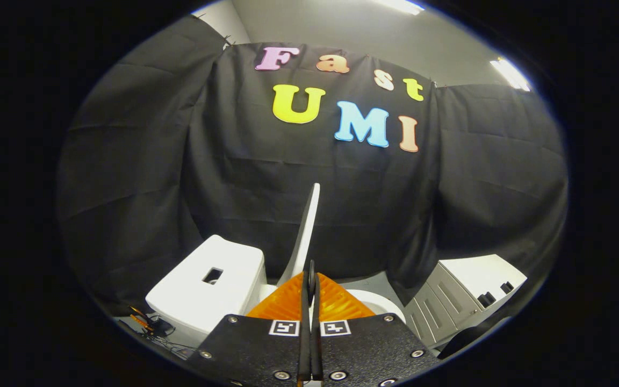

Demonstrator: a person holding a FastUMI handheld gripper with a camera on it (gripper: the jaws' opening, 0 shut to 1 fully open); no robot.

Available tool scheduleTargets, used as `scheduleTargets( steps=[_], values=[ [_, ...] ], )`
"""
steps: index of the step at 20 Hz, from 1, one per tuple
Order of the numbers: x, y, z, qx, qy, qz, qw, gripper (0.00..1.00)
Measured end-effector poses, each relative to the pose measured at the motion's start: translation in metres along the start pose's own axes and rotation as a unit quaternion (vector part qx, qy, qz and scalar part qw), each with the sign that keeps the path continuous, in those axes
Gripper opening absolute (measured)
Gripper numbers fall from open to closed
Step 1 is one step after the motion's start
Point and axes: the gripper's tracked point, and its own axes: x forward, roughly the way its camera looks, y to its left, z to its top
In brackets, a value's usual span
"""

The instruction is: Open the toilet lid.

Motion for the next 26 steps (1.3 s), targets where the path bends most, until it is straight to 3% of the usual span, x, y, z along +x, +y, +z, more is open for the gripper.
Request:
scheduleTargets(
  steps=[5, 11, 19, 26],
  values=[
    [-0.001, 0.031, 0.007, -0.031, -0.009, 0.017, 0.999, 0.00],
    [-0.002, 0.061, 0.010, -0.048, -0.022, 0.006, 0.999, 0.00],
    [-0.001, 0.119, 0.009, -0.126, -0.034, 0.033, 0.991, 0.00],
    [-0.001, 0.129, 0.009, -0.142, -0.038, 0.039, 0.988, 0.00]
  ],
)
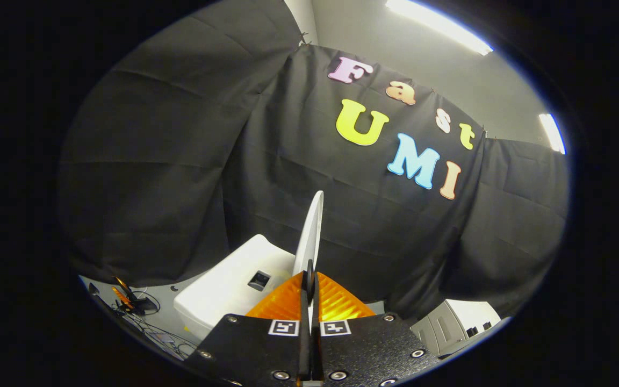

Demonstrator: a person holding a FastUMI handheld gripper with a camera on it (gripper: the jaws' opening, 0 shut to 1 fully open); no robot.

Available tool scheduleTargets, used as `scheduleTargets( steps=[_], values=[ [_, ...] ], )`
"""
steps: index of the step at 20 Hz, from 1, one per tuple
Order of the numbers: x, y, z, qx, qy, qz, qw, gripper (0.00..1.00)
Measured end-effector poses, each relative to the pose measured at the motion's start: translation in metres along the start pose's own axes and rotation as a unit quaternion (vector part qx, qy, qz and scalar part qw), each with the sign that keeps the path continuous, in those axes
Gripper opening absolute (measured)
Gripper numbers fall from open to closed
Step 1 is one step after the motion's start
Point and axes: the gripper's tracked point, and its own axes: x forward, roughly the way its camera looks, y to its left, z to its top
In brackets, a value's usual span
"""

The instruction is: Open the toilet lid.

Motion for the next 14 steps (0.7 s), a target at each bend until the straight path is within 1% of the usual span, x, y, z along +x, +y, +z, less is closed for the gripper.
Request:
scheduleTargets(
  steps=[2, 3, 4, 5, 7, 9, 10, 12, 13, 14],
  values=[
    [0.000, 0.003, -0.002, 0.001, 0.001, 0.022, 1.000, 0.04],
    [-0.004, 0.005, -0.001, 0.003, 0.000, 0.036, 0.999, 0.12],
    [-0.005, 0.007, -0.001, 0.004, -0.002, 0.048, 0.999, 0.16],
    [-0.011, 0.006, 0.000, 0.000, -0.005, 0.053, 0.999, 0.29],
    [-0.029, 0.000, 0.008, -0.002, -0.017, 0.062, 0.998, 0.62],
    [-0.046, 0.006, 0.016, 0.029, -0.033, 0.102, 0.994, 0.95],
    [-0.061, 0.009, 0.026, 0.059, -0.045, 0.136, 0.988, 0.95],
    [-0.090, 0.008, 0.051, 0.118, -0.081, 0.200, 0.969, 0.95],
    [-0.103, -0.006, 0.061, 0.137, -0.099, 0.214, 0.962, 0.95],
    [-0.114, -0.026, 0.065, 0.150, -0.113, 0.215, 0.958, 0.95]
  ],
)
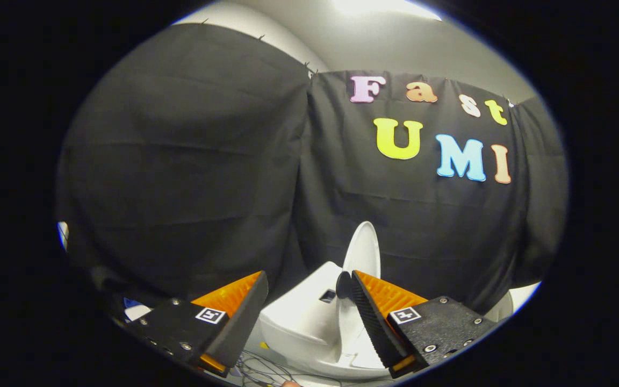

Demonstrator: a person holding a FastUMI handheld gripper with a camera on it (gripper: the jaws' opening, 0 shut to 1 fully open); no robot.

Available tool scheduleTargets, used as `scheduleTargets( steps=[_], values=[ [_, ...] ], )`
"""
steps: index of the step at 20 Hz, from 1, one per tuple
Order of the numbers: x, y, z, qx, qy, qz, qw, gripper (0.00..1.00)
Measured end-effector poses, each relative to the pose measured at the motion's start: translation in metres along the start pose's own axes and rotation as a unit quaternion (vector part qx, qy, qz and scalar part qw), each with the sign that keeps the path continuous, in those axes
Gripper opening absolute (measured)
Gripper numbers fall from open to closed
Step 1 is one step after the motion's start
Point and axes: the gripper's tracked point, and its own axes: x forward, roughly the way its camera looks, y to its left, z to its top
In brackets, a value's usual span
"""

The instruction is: Open the toilet lid.

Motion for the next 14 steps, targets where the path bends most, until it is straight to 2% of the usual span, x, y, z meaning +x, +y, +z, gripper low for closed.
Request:
scheduleTargets(
  steps=[5, 10, 14],
  values=[
    [-0.051, -0.111, 0.026, 0.007, -0.047, -0.059, 0.997, 0.95],
    [-0.099, -0.238, 0.016, 0.040, -0.058, -0.152, 0.986, 0.95],
    [-0.139, -0.337, -0.003, 0.028, -0.044, -0.242, 0.969, 0.95]
  ],
)
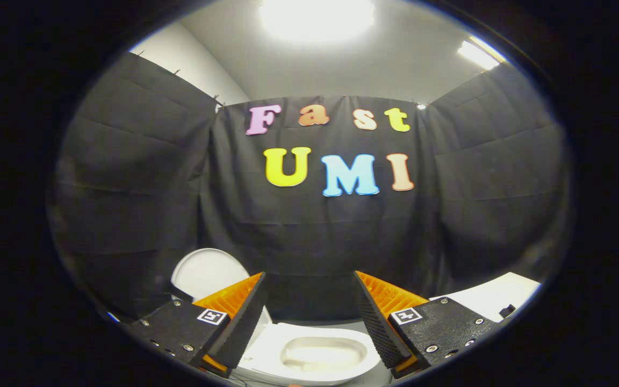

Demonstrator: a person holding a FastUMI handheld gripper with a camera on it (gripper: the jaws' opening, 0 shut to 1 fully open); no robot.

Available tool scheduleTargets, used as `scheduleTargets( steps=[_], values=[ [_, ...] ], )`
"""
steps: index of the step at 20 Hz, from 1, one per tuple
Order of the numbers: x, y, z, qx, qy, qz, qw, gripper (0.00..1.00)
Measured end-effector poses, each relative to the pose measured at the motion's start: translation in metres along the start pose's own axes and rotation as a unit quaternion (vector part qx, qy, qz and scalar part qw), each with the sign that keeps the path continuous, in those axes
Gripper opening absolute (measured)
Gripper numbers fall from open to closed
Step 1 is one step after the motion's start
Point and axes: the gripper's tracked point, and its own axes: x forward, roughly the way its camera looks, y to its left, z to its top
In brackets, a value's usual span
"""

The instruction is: Open the toilet lid.

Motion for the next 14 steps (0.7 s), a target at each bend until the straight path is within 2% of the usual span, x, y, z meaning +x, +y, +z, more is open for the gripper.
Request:
scheduleTargets(
  steps=[4, 8, 12, 14],
  values=[
    [-0.009, -0.077, -0.017, 0.000, 0.011, -0.065, 0.998, 0.95],
    [-0.023, -0.120, -0.013, 0.025, 0.007, -0.119, 0.993, 0.95],
    [-0.034, -0.134, -0.005, 0.030, -0.004, -0.140, 0.990, 0.95],
    [-0.036, -0.130, -0.002, 0.028, -0.006, -0.136, 0.990, 0.95]
  ],
)
